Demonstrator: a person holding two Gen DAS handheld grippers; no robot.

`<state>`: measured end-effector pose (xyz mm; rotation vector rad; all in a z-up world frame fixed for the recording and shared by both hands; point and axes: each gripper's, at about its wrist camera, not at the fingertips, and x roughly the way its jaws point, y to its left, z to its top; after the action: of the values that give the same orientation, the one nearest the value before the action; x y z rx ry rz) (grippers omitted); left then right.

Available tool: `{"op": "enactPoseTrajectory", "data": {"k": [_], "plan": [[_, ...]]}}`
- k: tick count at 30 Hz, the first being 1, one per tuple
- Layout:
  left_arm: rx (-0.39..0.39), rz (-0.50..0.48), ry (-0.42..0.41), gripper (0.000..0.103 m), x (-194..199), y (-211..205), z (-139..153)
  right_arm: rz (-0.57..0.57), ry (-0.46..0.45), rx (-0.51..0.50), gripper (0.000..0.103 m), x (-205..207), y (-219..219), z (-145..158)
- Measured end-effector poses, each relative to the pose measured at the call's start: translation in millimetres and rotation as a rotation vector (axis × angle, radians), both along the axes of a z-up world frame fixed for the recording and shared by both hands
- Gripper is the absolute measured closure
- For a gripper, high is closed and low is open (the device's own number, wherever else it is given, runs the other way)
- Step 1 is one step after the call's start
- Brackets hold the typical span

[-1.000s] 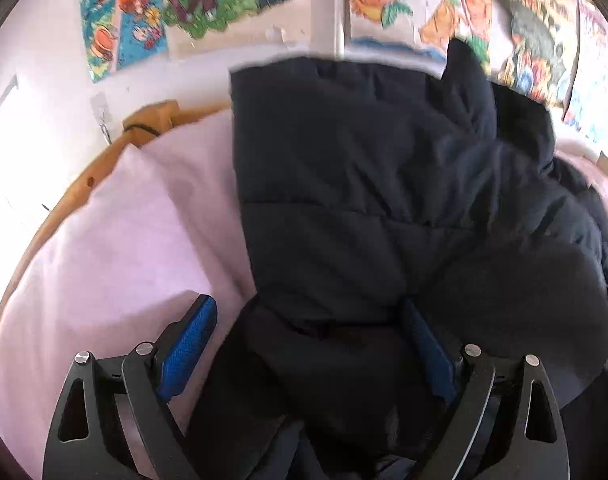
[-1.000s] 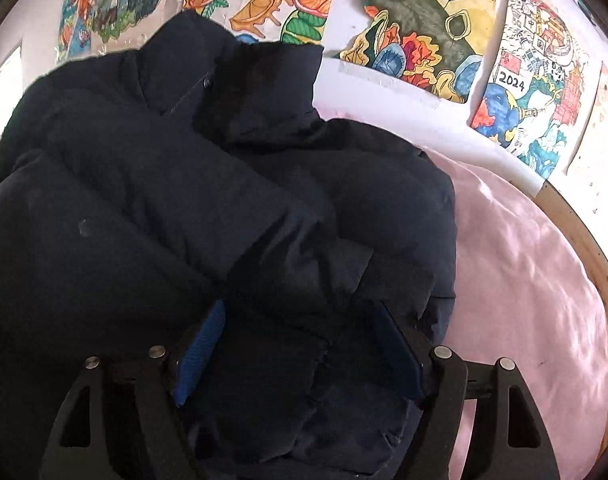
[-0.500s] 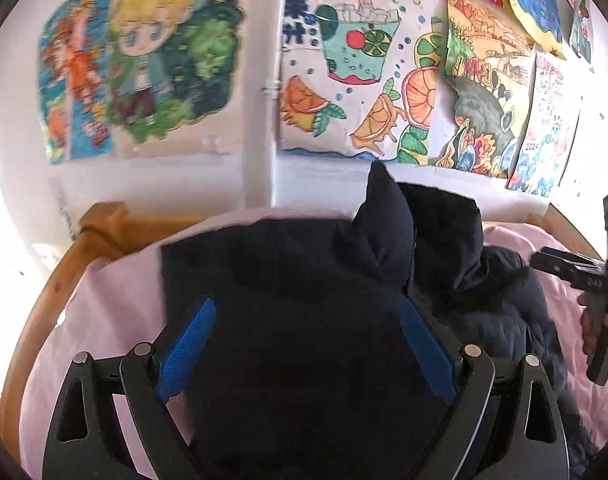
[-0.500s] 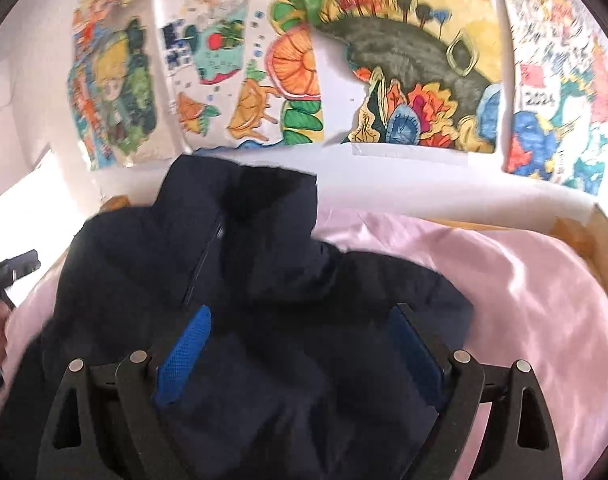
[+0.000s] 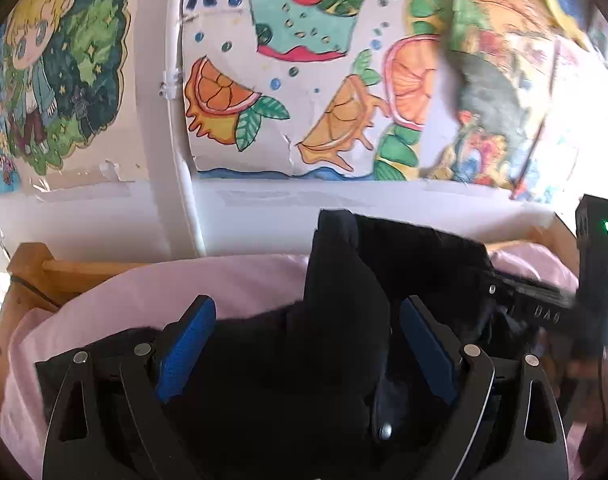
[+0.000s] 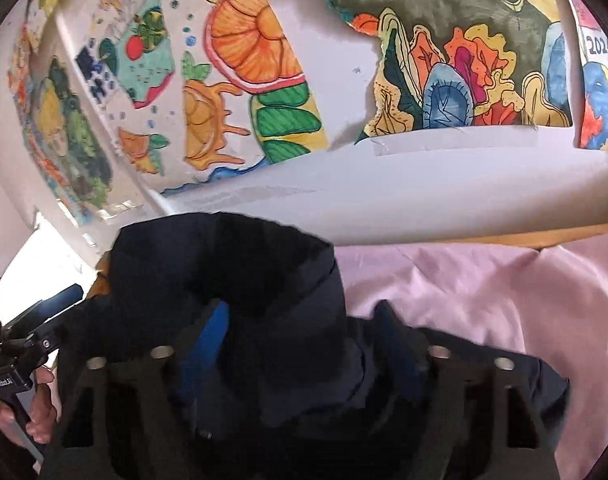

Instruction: Fold large clothes

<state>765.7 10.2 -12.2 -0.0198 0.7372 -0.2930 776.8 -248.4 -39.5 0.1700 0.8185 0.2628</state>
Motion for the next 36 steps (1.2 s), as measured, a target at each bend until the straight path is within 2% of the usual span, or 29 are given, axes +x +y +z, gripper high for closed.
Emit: {"op": "enactPoseTrajectory", "data": {"k": [1, 2, 4, 6, 7, 10, 12, 14, 18, 23, 26, 29, 33, 36], "plan": [[-0.016, 0.012, 0.001, 0.019, 3.7, 1.0, -1.0, -0.017, 0.010, -0.008, 0.055, 5.0, 0.5, -2.3], [-0.037, 0.027, 0.001, 0.025, 7.7, 3.3, -2.4, -0.030, 0.017, -0.011, 0.059, 8.0, 0.5, -4.1], [-0.061, 0.029, 0.012, 0.069, 13.2, 5.2, -3.9, -0.040, 0.016, -0.003, 0.075, 9.0, -0.8, -4.3], [-0.077, 0.036, 0.054, 0.092, 19.8, 8.4, -6.9, -0.027, -0.015, -0.005, 0.082, 3.3, 0.4, 0.2], [-0.086, 0.037, 0.051, 0.095, 19.7, 8.8, -5.9, -0.016, -0.029, -0.013, 0.083, 0.0, 1.8, 1.6], [-0.110, -0.012, -0.024, 0.098, -3.3, 13.8, 4.7, 0.053, -0.112, -0.075, 0.084, -25.0, 12.4, 14.7], [-0.086, -0.059, -0.102, 0.098, -33.9, 21.9, 13.5, 0.105, -0.197, -0.126, 0.085, -53.3, 16.6, 26.7], [-0.059, -0.092, -0.146, 0.099, -62.9, 32.5, 17.9, 0.139, -0.264, -0.158, 0.085, -78.0, 16.5, 33.6], [-0.040, -0.129, -0.183, 0.100, -116.9, 47.3, 15.8, 0.194, -0.362, -0.248, 0.086, -127.0, 16.0, 35.1], [0.002, -0.155, -0.214, 0.101, -171.8, 41.2, 9.8, 0.286, -0.469, -0.410, 0.088, -194.9, 19.0, 26.1], [0.047, -0.166, -0.201, 0.101, -196.3, 38.7, -2.9, 0.357, -0.511, -0.542, 0.089, -232.2, 25.3, 12.3], [0.084, -0.159, -0.175, 0.101, -198.9, 34.6, -25.7, 0.414, -0.525, -0.672, 0.089, -250.3, 32.7, -14.1], [0.040, -0.145, -0.114, 0.101, -200.8, 39.0, -44.8, 0.410, -0.515, -0.802, 0.090, -248.8, 40.1, -58.5], [-0.005, -0.153, -0.111, 0.101, -215.3, 45.7, -34.9, 0.400, -0.575, -0.871, 0.090, -256.5, 42.5, -80.2]]}}
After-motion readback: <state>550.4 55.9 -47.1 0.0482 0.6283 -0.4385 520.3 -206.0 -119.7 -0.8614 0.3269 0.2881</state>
